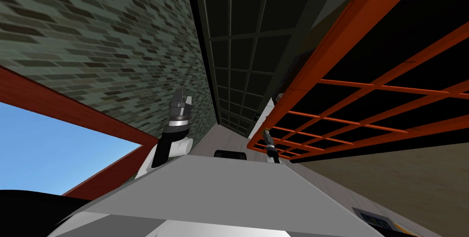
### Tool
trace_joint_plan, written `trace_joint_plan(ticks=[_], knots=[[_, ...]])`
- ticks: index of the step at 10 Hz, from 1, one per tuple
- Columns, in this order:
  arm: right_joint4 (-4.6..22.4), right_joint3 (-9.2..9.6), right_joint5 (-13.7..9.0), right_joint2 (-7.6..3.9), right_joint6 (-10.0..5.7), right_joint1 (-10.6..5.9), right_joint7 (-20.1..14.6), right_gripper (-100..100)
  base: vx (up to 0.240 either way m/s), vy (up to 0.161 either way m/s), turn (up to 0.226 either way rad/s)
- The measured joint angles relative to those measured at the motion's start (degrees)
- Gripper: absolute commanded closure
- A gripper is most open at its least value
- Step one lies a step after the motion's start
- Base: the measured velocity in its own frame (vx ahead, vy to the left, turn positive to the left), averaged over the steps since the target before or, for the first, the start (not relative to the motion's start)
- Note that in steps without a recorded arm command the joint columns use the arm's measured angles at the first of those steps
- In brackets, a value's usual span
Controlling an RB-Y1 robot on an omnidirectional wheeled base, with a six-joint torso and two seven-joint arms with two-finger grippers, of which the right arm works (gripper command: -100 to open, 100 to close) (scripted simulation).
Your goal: Pull the door open
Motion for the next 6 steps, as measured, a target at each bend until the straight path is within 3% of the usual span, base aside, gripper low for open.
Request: trace_joint_plan(ticks=[6], knots=[[-0.46, 1.64, -3.78, -0.46, -0.07, 0.43, -8.71, 100, -0.037, -0.018, 0.067]])
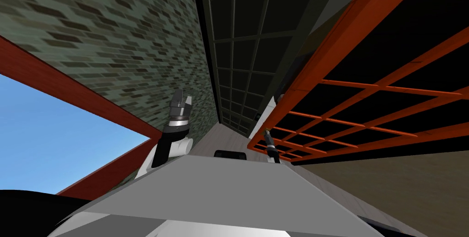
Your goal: Pull the door open
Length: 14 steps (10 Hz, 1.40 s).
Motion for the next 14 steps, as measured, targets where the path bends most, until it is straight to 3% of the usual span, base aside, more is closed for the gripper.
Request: trace_joint_plan(ticks=[14], knots=[[-2.0, 3.32, -7.95, -0.93, 0.24, 1.36, -19.45, 100, -0.032, -0.016, 0.055]])
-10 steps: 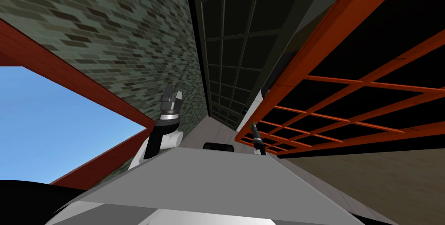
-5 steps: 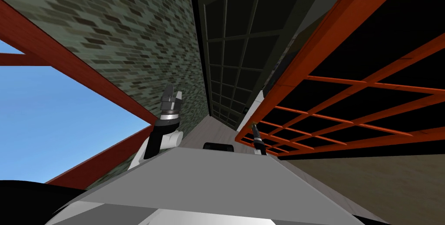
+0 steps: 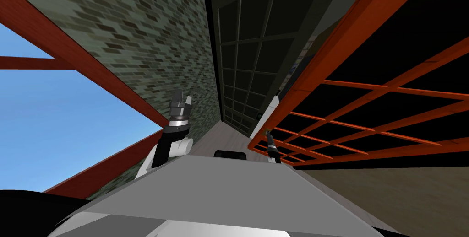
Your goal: Pull the door open
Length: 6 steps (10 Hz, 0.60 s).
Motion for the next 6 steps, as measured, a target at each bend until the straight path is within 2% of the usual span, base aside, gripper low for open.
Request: trace_joint_plan(ticks=[6], knots=[[-0.52, 1.37, -3.4, -0.5, -0.05, 0.42, -8.38, 100, -0.032, -0.016, 0.055]])
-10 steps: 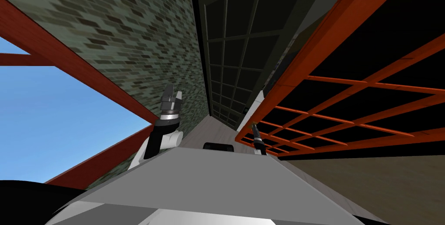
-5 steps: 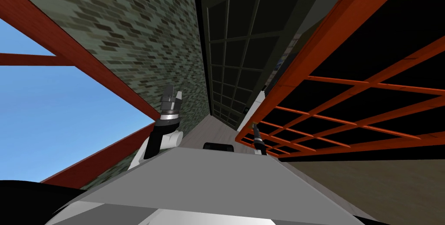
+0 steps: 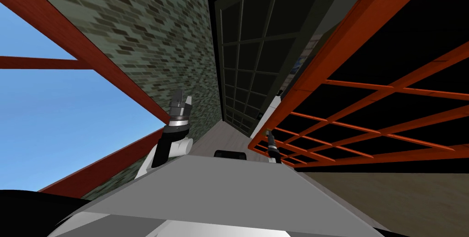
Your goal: Pull the door open
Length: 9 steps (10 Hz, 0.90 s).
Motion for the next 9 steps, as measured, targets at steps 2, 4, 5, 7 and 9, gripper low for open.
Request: trace_joint_plan(ticks=[2, 4, 5, 7, 9], knots=[[-0.28, 0.52, -1.23, -0.13, 0.05, 0.17, -2.93, 100, -0.028, -0.014, 0.041], [-0.46, 0.93, -2.2, -0.25, 0.1, 0.36, -5.58, 100, -0.025, -0.009, 0.039], [-0.65, 1.17, -2.83, -0.33, 0.13, 0.5, -7.0, 100, -0.023, -0.011, 0.029], [-0.81, 1.56, -3.8, -0.45, 0.15, 0.65, -9.5, 100, -0.037, -0.017, 0.072], [-1.04, 2.09, -5.07, -0.58, 0.22, 0.82, -12.44, 100, -0.032, -0.012, 0.049]])
